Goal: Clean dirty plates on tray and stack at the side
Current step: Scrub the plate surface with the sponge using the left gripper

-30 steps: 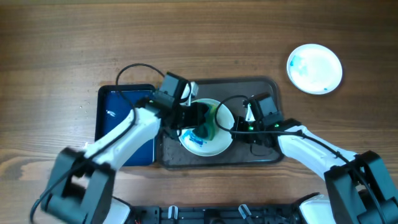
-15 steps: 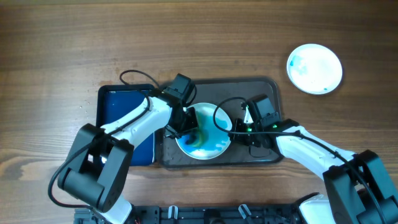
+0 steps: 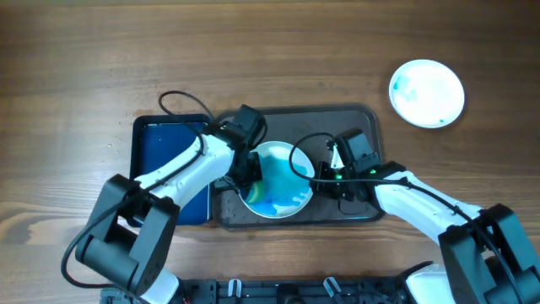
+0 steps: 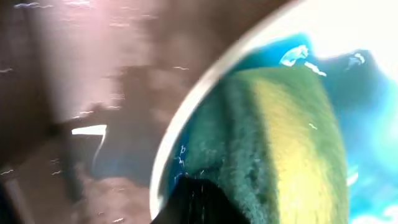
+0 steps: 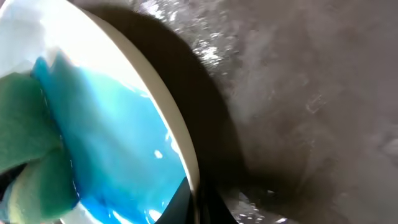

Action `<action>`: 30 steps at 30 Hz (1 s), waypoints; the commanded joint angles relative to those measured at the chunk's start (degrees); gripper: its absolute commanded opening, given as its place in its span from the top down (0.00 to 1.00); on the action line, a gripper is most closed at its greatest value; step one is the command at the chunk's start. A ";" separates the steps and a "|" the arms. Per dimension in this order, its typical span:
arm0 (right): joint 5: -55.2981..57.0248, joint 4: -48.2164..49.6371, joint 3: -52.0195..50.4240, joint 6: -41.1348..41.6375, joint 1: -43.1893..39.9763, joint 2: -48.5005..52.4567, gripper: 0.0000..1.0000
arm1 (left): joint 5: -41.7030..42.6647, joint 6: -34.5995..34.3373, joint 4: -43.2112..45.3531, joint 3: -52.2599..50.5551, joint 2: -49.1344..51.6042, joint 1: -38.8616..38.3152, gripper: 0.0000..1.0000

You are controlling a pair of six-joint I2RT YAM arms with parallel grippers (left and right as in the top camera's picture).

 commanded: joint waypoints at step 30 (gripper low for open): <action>3.17 -3.41 -0.35 0.81 -0.66 0.50 0.96 | -10.25 0.20 14.32 -1.97 3.82 5.60 0.96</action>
